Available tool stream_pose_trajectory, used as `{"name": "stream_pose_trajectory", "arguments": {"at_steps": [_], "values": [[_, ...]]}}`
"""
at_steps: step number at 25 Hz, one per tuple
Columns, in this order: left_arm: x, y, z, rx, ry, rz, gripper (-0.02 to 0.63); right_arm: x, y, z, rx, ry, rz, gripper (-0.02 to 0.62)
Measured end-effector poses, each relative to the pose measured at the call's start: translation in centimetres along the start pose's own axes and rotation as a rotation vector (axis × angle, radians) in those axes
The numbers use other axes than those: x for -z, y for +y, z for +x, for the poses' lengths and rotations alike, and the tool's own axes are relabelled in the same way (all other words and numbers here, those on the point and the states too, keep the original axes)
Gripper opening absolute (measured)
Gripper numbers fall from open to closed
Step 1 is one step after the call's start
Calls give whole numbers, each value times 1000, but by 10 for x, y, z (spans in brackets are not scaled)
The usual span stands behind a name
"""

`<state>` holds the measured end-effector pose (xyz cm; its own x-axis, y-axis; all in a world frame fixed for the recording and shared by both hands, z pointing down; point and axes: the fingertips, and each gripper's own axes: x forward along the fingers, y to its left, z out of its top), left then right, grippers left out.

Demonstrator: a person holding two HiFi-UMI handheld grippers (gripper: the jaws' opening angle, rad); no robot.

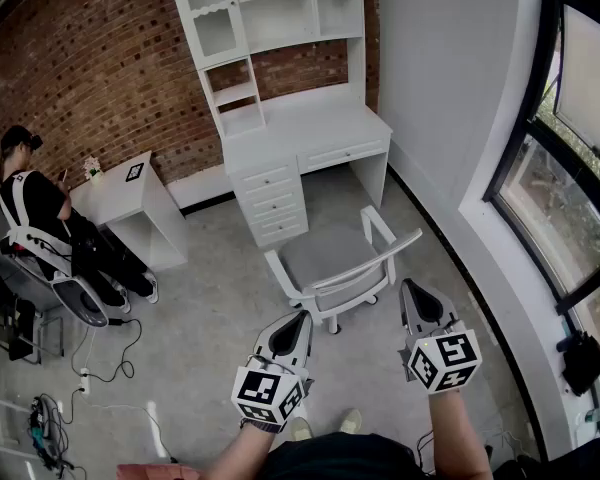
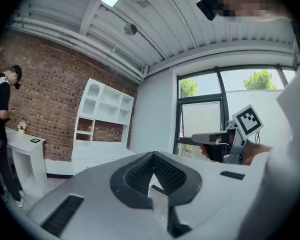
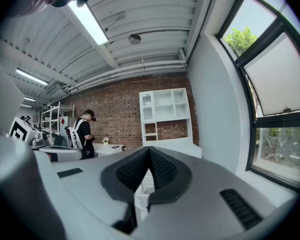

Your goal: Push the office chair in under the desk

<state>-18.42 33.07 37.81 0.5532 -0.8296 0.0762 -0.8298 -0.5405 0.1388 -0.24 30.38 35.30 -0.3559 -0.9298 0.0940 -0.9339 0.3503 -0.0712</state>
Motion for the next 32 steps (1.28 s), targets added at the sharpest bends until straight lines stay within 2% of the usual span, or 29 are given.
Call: {"name": "stream_pose_trajectory", "arguments": {"at_steps": [15, 23, 32], "values": [[5, -6, 3, 6, 12, 13, 5, 6, 4, 3, -18, 13, 2, 3], [10, -12, 10, 36, 11, 12, 6, 9, -4, 8, -29, -5, 59, 5], [32, -22, 28, 21, 67, 91, 8, 21, -42, 7, -1, -9, 117, 5]]}}
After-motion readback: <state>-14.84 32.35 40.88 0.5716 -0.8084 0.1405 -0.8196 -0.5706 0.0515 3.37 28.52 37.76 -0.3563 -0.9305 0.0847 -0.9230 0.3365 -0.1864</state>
